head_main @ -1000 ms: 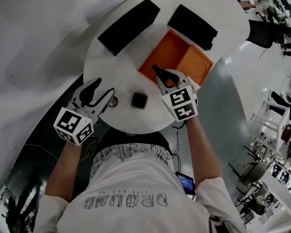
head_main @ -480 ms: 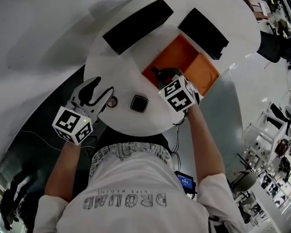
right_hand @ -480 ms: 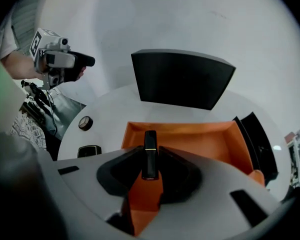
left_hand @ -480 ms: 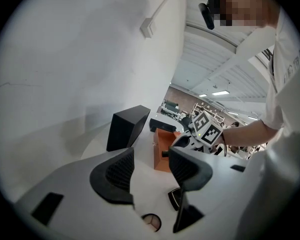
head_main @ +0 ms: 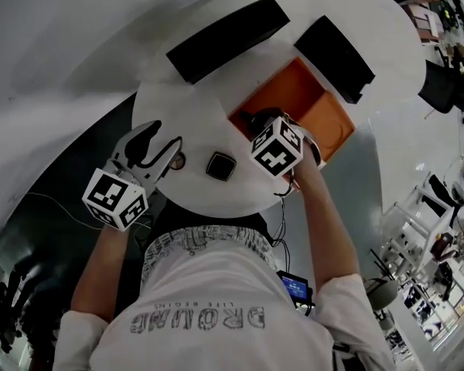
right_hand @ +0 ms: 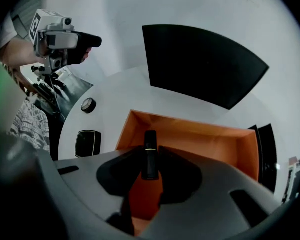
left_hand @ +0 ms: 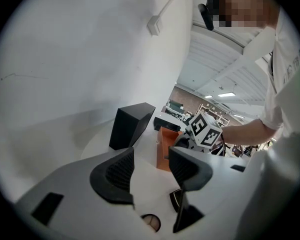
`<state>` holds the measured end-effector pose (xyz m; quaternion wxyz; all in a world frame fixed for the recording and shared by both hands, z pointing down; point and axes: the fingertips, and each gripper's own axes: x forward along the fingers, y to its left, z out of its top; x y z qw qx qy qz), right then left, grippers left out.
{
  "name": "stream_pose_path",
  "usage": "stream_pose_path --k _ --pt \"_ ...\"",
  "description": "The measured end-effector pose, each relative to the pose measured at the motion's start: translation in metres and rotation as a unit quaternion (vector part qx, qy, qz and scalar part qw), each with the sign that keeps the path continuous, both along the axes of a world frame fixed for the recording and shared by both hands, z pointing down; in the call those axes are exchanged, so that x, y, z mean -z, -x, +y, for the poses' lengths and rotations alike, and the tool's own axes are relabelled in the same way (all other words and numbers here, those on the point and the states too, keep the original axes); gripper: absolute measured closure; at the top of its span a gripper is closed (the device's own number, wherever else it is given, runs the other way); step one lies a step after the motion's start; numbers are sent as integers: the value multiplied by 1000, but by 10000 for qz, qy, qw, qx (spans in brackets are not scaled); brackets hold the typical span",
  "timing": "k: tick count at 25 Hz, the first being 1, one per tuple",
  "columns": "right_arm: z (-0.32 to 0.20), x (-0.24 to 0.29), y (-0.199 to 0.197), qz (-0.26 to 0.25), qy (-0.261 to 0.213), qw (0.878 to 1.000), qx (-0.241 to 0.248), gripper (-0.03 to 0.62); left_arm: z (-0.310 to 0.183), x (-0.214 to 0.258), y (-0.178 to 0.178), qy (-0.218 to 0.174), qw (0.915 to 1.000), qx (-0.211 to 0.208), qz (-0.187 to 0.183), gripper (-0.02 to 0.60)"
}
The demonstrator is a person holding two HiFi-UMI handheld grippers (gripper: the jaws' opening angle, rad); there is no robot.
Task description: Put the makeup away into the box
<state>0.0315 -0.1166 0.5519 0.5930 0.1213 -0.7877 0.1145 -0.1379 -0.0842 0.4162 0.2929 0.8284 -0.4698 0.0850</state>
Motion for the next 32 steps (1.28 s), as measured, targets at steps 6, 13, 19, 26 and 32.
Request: stream_pose_path --k 6,13,19,26,32 --pt "0 -2 -2 341 -82 9986 391 488 0 0 0 37 10000 50 -7 354" --pt "-2 -6 6 669 -113 9947 774 488 4 -3 3 86 9999 92 -12 354" --pt "-3 -15 7 1005 -258 9873 1199 487 8 -6 11 128 9998 164 -9 354" --pt "-3 -23 6 1032 -221 9855 1325 485 13 -10 15 164 9997 168 -1 354" --pt "-5 -21 4 832 -274 9900 1102 446 15 -11 12 164 9998 102 -3 354"
